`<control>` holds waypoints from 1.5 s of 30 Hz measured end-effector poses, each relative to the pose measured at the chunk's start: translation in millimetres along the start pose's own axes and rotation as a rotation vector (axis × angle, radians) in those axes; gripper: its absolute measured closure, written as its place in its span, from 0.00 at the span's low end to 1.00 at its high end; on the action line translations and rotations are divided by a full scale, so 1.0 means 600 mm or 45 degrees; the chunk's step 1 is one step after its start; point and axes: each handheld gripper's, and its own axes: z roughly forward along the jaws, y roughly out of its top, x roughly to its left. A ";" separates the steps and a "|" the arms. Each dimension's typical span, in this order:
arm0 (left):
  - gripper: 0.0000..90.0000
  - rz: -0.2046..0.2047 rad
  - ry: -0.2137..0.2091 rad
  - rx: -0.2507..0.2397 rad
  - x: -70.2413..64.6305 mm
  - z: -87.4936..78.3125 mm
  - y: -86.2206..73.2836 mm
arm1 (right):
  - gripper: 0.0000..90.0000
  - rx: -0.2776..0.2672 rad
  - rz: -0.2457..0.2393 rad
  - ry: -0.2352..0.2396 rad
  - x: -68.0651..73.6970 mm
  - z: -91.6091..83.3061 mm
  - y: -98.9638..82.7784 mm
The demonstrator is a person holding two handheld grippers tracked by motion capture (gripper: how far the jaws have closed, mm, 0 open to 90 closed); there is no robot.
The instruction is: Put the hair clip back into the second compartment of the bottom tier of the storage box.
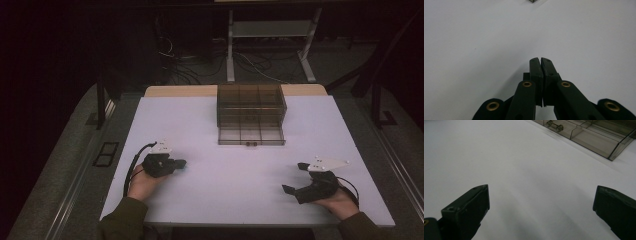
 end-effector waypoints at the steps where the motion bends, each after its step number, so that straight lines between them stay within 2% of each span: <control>1: 0.98 0.000 -0.003 0.001 0.000 -0.001 0.000 | 0.00 0.000 0.000 0.000 0.000 0.000 0.000; 23: 0.98 -0.021 -0.065 -0.076 -0.006 -0.007 0.016 | 0.00 -0.001 -0.002 0.000 0.000 0.001 0.000; 45: 0.98 -0.021 -0.117 -0.122 -0.014 0.007 0.048 | 0.00 0.002 0.009 -0.005 -0.002 0.002 0.000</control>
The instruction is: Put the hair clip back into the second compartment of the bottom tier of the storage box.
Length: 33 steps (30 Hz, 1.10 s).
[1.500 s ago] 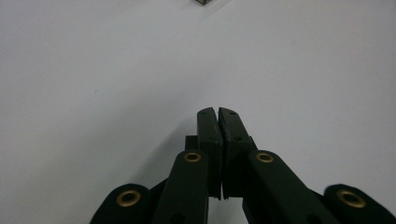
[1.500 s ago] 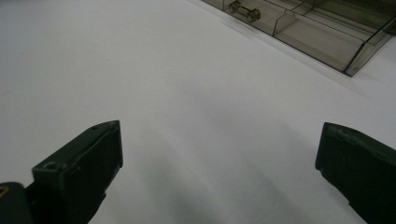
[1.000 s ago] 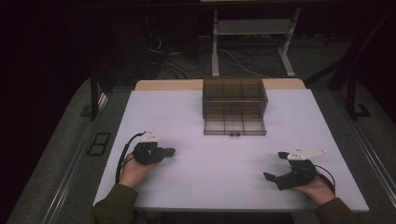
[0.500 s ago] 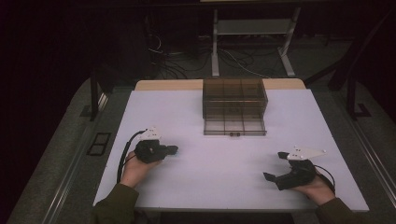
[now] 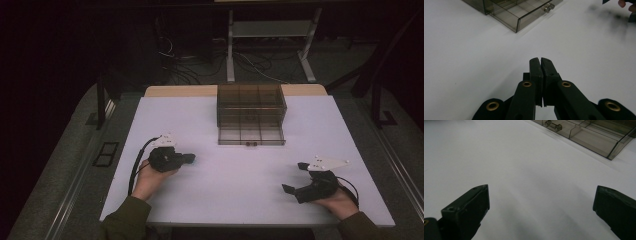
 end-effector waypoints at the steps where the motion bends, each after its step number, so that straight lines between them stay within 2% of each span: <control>1: 0.98 0.000 -0.001 -0.002 0.000 0.001 0.002 | 0.00 0.001 0.000 0.000 0.000 0.000 0.000; 33: 0.98 0.064 -0.075 -0.036 -0.007 0.045 0.058 | 0.00 0.000 0.010 0.000 0.000 0.002 0.000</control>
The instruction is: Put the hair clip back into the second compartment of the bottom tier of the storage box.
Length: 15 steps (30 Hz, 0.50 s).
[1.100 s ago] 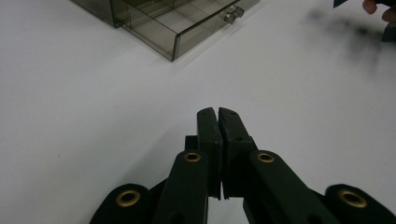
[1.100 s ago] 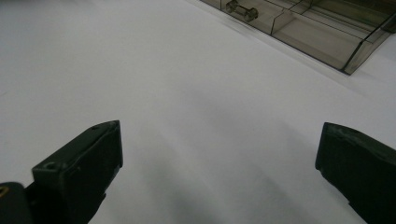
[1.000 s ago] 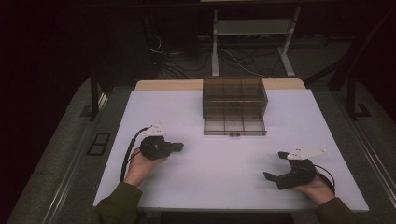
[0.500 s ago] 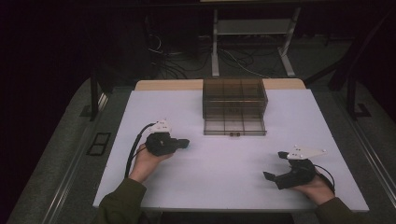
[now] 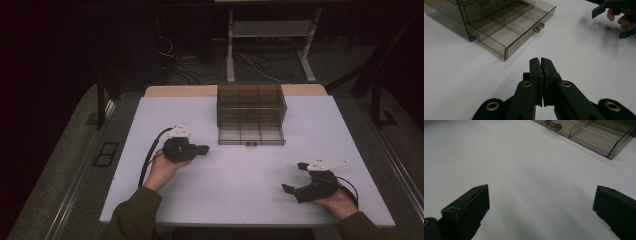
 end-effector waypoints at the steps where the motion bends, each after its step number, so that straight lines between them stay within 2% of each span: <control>1: 0.98 0.002 -0.001 0.002 0.000 0.001 0.002 | 0.00 0.000 0.000 0.000 0.000 0.000 0.000; 15: 0.98 0.026 -0.019 -0.008 0.003 0.024 0.023 | 0.00 -0.001 0.002 0.002 0.000 0.000 0.000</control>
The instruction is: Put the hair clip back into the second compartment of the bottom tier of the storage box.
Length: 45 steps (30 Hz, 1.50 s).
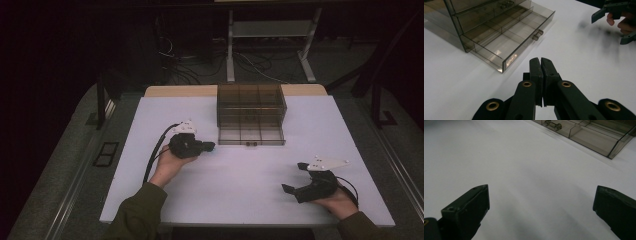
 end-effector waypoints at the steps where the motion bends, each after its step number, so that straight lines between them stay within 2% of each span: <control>1: 0.98 0.000 0.001 -0.007 0.000 0.002 0.001 | 0.00 0.001 0.002 0.001 0.000 0.000 0.000; 34: 0.98 0.067 -0.054 -0.002 0.000 0.069 0.046 | 0.00 -0.003 -0.002 0.003 0.000 -0.001 0.000; 45: 0.98 0.066 -0.065 -0.014 0.006 0.091 0.057 | 0.00 -0.006 0.001 0.003 0.000 -0.001 0.000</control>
